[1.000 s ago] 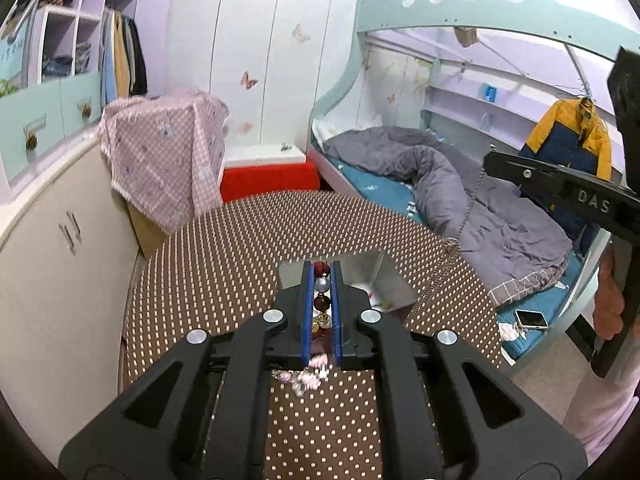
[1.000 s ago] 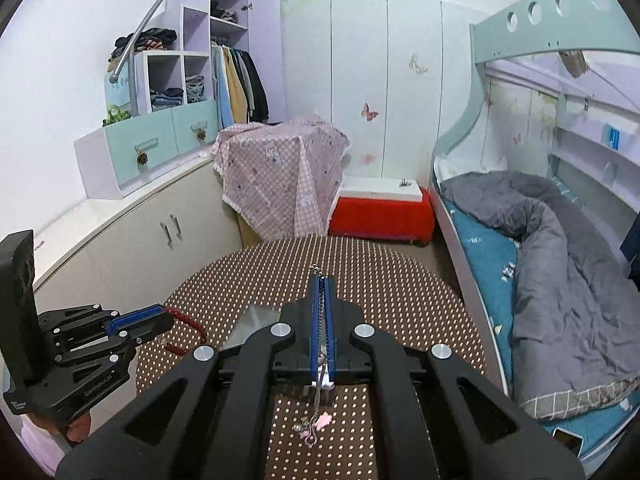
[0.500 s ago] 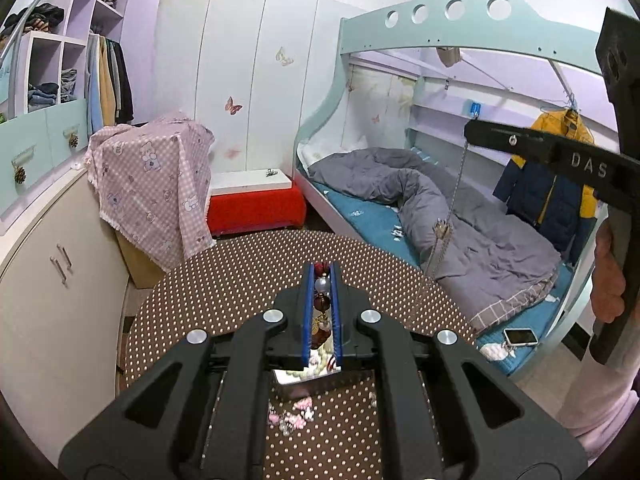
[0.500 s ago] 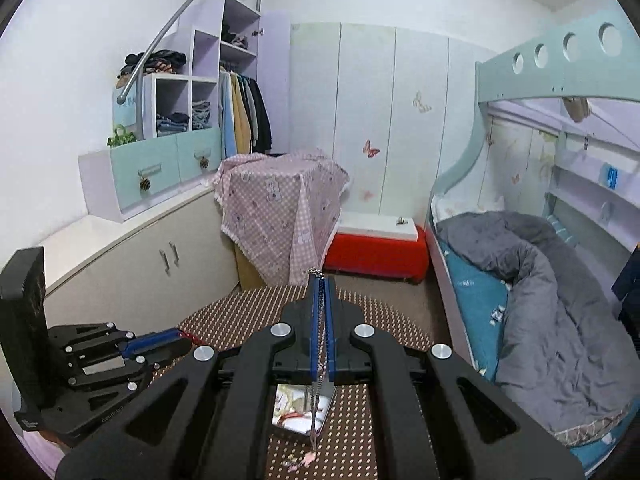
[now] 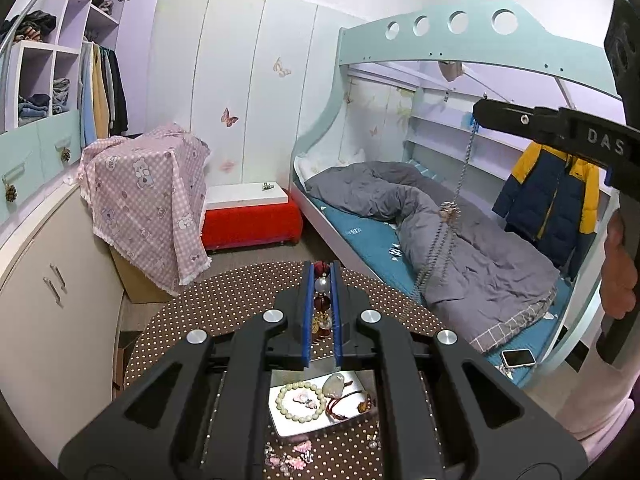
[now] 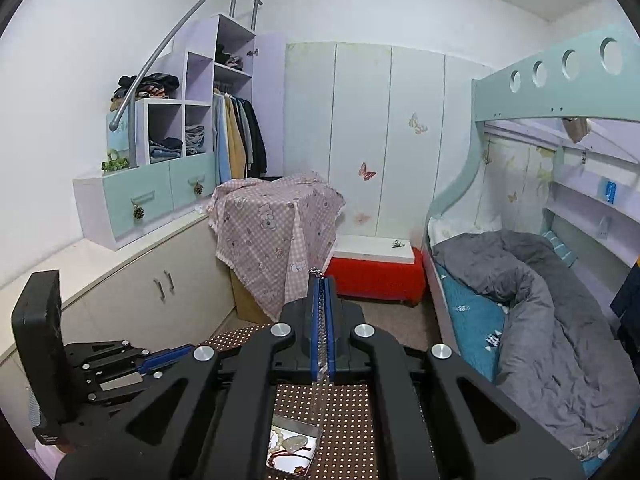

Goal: Organize jewelry
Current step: 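Lift both tools and carry the chain and red beads above the grey tin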

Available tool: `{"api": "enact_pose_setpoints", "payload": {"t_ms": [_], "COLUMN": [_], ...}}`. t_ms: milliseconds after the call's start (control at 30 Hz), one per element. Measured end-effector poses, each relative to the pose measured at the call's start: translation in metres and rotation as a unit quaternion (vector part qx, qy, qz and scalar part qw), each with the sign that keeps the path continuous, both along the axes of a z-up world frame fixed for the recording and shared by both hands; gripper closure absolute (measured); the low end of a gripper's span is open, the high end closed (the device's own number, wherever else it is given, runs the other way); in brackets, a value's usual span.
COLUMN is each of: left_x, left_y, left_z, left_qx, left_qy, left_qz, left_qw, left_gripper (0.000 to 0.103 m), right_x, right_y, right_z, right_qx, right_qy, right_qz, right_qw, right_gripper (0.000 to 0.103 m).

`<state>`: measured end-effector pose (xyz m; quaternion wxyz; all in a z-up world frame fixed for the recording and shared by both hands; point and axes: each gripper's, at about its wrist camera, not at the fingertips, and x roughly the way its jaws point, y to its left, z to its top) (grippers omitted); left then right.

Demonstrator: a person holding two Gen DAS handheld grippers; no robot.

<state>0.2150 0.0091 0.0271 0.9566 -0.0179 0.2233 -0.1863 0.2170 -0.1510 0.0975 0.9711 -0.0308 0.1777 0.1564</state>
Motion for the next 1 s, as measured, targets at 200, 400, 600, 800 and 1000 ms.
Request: {"api": "enact_pose_setpoints", "payload": {"t_ms": [200,400,600,800,1000], "left_x": [0.019,0.026,0.024,0.024,0.024], "left_y": [-0.003,0.001,0.000,-0.001,-0.002], "left_z": [-0.025,-0.032,-0.027,-0.025,-0.024], "left_qx": [0.001,-0.001,0.000,0.000,-0.003], "left_qy": [0.036,0.046,0.037,0.034,0.036], "left_qz": [-0.003,0.001,0.001,0.000,0.001], "left_qw": [0.9993,0.9989,0.9993,0.9994,0.9993], "left_gripper": [0.095,0.095,0.095,0.095,0.095], "right_x": [0.013,0.019,0.021,0.022,0.016], "right_y": [0.009,0.015,0.008,0.005,0.004], "right_z": [-0.022,-0.020,-0.008,-0.004,0.006], "right_qx": [0.000,0.001,0.011,0.011,0.005], "right_qy": [0.037,0.039,0.027,0.026,0.014], "right_qz": [0.026,0.026,0.014,0.016,0.019], "right_qw": [0.999,0.999,0.999,0.999,1.000], "right_gripper": [0.102,0.101,0.101,0.101,0.101]}}
